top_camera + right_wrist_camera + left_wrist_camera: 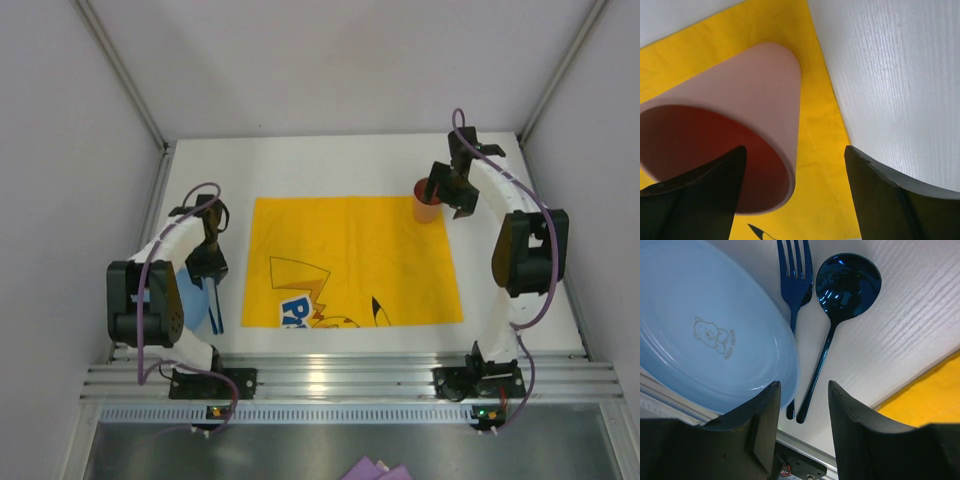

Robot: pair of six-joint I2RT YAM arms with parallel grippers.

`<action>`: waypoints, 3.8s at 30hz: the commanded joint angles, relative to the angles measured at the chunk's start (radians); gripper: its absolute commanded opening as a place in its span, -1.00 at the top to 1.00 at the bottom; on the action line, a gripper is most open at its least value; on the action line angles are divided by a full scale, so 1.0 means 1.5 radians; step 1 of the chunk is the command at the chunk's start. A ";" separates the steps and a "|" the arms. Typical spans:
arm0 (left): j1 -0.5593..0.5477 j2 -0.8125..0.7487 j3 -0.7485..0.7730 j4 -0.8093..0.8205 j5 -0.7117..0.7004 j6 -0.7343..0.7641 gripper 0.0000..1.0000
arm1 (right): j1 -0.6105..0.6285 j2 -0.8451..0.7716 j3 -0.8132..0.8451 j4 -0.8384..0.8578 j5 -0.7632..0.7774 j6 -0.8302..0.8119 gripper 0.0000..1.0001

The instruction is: Set the dinner table for one person

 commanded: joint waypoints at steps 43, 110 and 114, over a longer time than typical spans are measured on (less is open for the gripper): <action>-0.497 0.420 0.740 -0.151 0.152 -0.031 1.00 | -0.025 -0.321 -0.034 -0.116 0.102 0.036 -0.99; 0.005 0.005 -0.060 0.200 0.128 0.067 -0.26 | 0.104 -0.509 -0.168 -0.239 -0.033 0.006 -0.99; 0.038 0.037 -0.064 0.208 0.138 0.076 -0.25 | 0.105 -0.495 -0.159 -0.245 -0.012 0.000 -0.99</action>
